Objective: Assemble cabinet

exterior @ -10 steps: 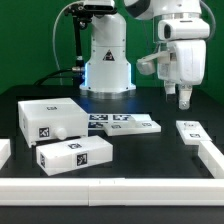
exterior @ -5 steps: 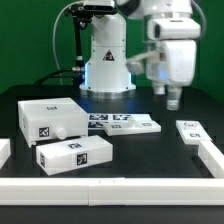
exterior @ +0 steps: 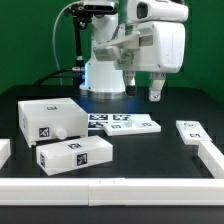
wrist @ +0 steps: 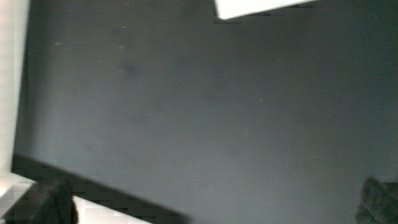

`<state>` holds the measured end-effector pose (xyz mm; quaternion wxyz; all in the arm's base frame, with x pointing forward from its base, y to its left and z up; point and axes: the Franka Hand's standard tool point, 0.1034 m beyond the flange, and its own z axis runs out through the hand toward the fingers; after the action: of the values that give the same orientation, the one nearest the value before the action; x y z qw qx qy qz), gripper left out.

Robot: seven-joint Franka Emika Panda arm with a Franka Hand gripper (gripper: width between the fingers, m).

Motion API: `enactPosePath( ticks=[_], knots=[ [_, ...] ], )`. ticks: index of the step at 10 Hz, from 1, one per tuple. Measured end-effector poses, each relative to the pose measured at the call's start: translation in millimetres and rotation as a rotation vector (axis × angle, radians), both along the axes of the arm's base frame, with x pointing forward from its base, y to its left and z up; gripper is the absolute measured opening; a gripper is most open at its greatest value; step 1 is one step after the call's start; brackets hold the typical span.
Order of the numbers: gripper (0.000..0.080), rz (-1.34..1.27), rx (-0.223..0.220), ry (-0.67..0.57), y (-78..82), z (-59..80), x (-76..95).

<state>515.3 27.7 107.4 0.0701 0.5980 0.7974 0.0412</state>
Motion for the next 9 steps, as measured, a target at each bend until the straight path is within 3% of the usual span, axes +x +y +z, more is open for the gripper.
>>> enactPosePath(
  ticks=[3, 6, 7, 9],
  knots=[
    [0.0797, -0.014, -0.001, 0.002, -4.5, 0.5, 1.3],
    [0.0797, -0.286, -0.008, 0.054, -38.6, 6.3, 7.2],
    [0.0797, -0.292, -0.027, 0.092, -42.2, 8.9, 7.9],
    [0.0797, -0.292, -0.024, 0.087, -41.7, 8.2, 9.3]
  ],
)
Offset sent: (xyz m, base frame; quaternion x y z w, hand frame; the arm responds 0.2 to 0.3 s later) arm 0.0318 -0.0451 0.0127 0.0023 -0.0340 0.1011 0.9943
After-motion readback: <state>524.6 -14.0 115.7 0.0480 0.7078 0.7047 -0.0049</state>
